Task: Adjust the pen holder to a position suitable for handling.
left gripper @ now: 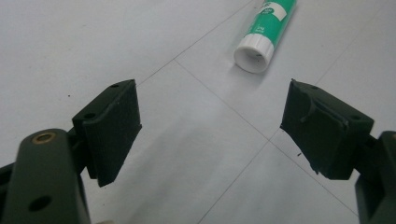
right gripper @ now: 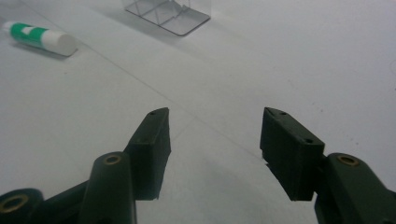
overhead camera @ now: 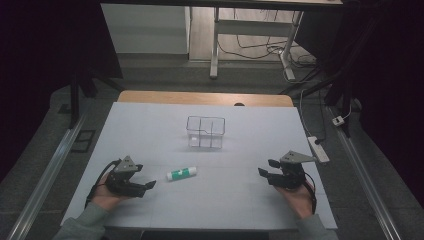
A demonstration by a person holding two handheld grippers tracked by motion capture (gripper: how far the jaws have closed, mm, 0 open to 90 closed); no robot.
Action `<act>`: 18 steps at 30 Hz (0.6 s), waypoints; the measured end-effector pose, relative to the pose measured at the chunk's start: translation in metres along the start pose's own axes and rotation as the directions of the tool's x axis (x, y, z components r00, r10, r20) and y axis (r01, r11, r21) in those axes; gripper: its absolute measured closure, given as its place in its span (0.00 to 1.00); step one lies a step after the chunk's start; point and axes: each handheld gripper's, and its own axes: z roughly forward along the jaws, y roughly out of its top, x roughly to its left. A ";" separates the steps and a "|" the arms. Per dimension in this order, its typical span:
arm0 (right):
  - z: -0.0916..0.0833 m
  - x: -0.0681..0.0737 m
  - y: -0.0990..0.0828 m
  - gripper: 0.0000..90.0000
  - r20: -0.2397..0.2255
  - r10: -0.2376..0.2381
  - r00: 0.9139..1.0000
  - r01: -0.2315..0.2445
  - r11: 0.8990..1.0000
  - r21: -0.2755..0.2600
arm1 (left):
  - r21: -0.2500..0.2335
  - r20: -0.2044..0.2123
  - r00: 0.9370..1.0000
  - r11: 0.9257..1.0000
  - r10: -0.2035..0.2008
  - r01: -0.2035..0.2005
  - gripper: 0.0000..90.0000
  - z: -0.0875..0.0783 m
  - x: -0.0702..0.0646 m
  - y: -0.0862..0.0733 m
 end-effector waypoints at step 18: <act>-0.004 0.003 -0.009 0.40 -0.045 -0.039 0.998 0.039 0.999 0.003 | -0.011 -0.020 1.000 1.000 0.000 -0.001 0.21 -0.003 -0.001 0.001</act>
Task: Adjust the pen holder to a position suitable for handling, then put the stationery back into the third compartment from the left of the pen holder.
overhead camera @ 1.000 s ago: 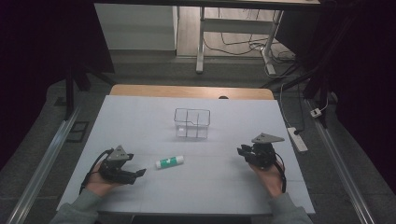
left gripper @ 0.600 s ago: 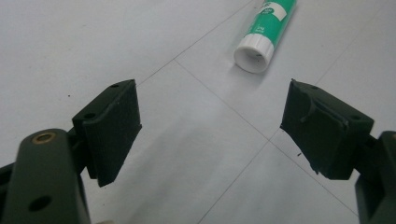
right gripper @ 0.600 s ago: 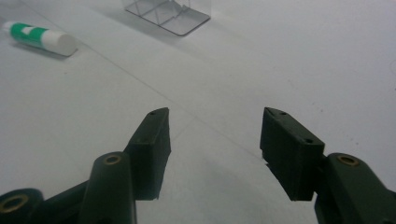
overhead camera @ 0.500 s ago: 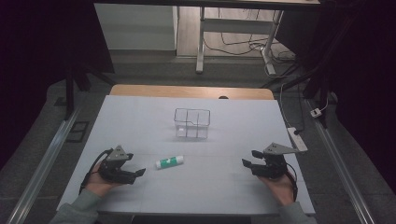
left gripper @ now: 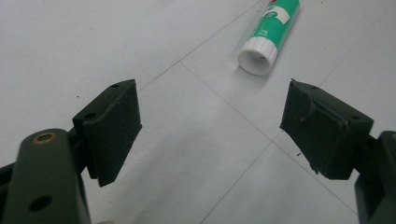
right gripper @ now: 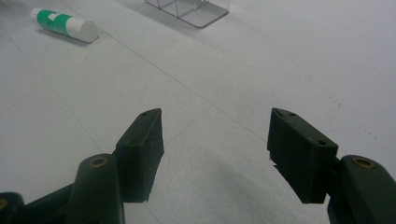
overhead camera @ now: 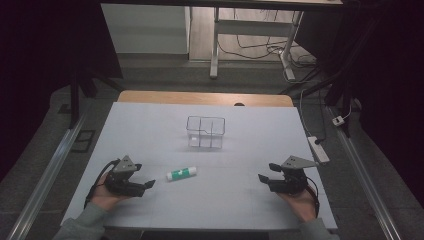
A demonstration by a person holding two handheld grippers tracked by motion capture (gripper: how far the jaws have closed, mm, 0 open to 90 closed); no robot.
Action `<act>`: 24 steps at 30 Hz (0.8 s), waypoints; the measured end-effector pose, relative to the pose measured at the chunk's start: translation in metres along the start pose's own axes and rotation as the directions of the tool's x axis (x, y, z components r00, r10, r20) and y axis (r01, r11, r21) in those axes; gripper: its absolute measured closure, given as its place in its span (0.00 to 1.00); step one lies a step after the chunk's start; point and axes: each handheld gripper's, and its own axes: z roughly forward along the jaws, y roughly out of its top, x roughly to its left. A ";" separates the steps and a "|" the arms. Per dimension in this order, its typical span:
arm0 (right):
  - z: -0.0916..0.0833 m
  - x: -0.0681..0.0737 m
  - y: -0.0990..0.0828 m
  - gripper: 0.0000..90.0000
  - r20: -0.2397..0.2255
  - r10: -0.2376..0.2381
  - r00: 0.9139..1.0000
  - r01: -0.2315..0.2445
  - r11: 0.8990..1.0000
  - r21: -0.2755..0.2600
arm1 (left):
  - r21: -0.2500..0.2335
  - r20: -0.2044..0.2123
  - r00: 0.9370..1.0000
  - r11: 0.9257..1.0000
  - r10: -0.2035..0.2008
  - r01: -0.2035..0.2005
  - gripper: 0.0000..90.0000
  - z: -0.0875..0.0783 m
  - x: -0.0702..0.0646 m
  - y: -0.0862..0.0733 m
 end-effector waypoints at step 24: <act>0.004 0.000 -0.001 0.39 -0.002 -0.003 1.000 0.003 1.000 0.020 | 0.014 0.041 0.997 0.998 0.063 -0.064 0.22 0.006 -0.008 0.034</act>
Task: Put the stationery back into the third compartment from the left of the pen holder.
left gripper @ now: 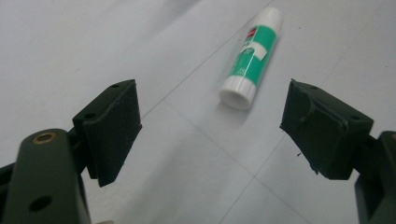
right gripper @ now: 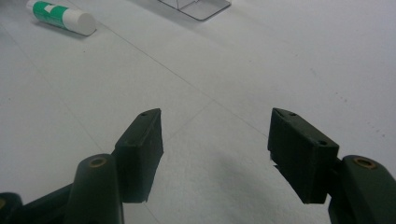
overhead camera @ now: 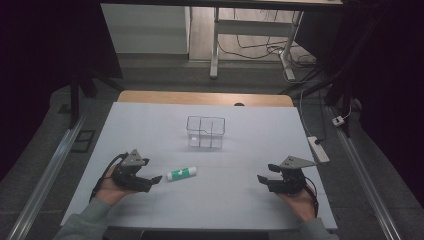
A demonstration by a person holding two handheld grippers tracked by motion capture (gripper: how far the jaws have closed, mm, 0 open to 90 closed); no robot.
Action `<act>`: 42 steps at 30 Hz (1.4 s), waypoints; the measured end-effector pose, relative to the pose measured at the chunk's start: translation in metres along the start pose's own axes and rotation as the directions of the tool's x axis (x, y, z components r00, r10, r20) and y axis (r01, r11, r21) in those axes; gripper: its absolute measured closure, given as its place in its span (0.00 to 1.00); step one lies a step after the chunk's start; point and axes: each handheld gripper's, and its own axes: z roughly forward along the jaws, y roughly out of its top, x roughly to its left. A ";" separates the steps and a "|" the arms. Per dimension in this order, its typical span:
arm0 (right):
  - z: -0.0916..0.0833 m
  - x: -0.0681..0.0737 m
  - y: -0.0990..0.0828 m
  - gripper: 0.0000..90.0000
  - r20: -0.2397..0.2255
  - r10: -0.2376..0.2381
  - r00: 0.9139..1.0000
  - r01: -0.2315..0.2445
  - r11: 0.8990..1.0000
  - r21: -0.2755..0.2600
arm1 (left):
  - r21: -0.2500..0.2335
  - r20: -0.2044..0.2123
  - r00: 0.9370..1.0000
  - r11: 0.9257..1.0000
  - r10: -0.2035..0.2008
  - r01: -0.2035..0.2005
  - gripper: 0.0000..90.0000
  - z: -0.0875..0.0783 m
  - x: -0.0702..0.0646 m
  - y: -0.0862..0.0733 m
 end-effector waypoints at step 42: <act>0.006 0.002 -0.002 0.38 -0.001 0.000 1.000 0.000 1.000 0.030 | 0.222 0.168 0.964 0.945 0.204 -0.239 0.28 0.084 -0.025 0.099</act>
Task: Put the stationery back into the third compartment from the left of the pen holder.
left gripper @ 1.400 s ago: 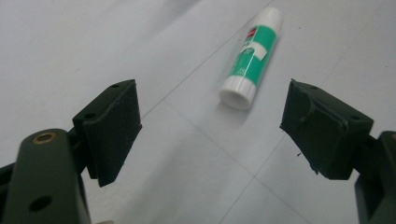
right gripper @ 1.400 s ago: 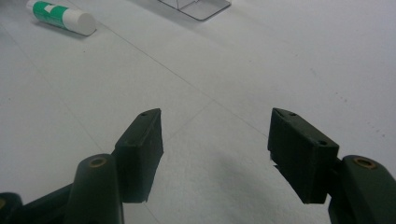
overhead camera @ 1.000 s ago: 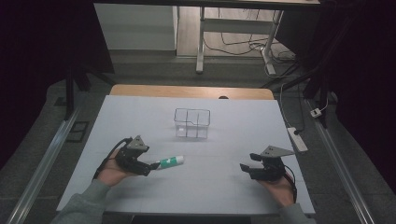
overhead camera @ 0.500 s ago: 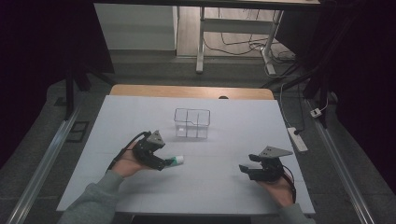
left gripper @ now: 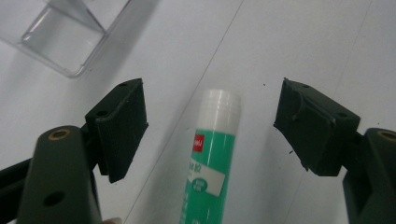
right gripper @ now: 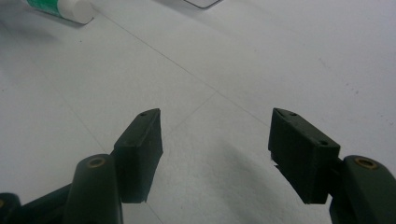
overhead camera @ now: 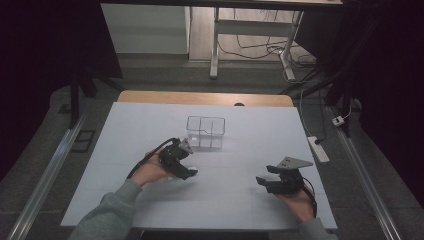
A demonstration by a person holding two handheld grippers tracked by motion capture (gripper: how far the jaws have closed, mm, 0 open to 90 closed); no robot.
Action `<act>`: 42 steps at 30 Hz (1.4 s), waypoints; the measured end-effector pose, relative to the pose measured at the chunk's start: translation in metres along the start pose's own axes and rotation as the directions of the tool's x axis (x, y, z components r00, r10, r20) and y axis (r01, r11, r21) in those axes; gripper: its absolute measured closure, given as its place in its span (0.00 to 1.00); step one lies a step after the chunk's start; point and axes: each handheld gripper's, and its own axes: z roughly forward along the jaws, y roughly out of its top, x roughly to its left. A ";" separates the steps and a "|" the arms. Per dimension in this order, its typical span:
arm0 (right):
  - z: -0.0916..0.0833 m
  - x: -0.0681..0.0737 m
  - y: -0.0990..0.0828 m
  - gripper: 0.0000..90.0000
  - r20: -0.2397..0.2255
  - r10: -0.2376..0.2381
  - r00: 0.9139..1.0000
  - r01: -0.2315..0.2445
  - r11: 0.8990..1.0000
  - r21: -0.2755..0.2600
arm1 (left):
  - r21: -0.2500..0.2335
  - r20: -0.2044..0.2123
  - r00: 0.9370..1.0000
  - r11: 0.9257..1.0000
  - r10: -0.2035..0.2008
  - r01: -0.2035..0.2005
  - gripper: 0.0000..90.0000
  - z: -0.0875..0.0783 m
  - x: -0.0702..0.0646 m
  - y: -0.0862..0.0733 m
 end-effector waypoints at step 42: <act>-0.001 0.000 0.000 0.38 0.015 -0.007 1.000 0.007 1.000 -0.004 | 0.066 0.003 0.995 0.993 0.097 -0.097 0.71 0.003 -0.004 0.003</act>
